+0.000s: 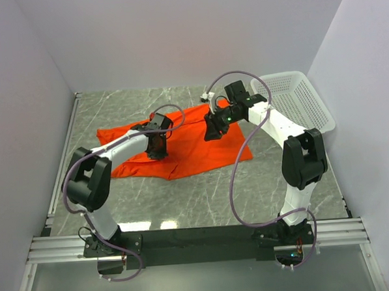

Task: Fold and stack the t-shirts
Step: Fold the tshirt

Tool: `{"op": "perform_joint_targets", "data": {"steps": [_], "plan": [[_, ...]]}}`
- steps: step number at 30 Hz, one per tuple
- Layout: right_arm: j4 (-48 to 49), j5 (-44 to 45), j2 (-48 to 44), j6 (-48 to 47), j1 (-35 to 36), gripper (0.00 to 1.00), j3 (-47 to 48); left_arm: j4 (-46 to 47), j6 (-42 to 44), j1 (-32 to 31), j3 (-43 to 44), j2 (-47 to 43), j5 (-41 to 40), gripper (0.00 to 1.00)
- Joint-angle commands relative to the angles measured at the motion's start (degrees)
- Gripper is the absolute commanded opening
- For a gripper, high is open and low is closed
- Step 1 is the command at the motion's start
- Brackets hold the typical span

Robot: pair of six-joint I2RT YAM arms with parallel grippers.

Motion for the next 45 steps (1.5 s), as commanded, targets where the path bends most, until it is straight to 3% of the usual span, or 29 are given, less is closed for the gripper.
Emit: {"op": "perform_joint_targets", "data": {"steps": [1, 5, 10, 15, 33, 39, 45], "plan": [[-5.63, 4.46, -2.63, -9.94, -0.63, 0.49, -0.16, -0.2, 0.78, -0.25, 1.21, -5.97, 2.43, 0.08], [-5.13, 14.89, -8.6, -22.78, -0.8, 0.5, -9.46, 0.77, 1.04, -0.25, -0.64, -8.44, 5.41, 0.06], [-2.65, 18.53, -18.18, -42.46, -4.57, 0.53, -24.48, 1.82, 1.3, -0.17, -1.61, -9.67, 8.23, 0.05], [-4.05, 21.6, -18.55, -51.7, -8.88, 0.53, -27.59, 2.26, 1.57, -0.08, -1.78, -10.29, 9.64, 0.04], [-1.77, 25.48, -8.09, -50.93, -9.06, 0.47, -25.13, 1.65, 1.75, 2.91, -5.03, -16.97, 12.71, 0.03], [-0.63, 26.0, -6.51, -49.35, -9.06, 0.36, -24.69, 1.39, 1.66, 4.57, -6.09, -19.07, 13.5, 0.03], [1.39, 25.92, -8.34, -48.64, -9.59, 0.14, -26.27, 0.59, 1.75, 6.86, -7.67, -22.85, 15.35, 0.03]]}}
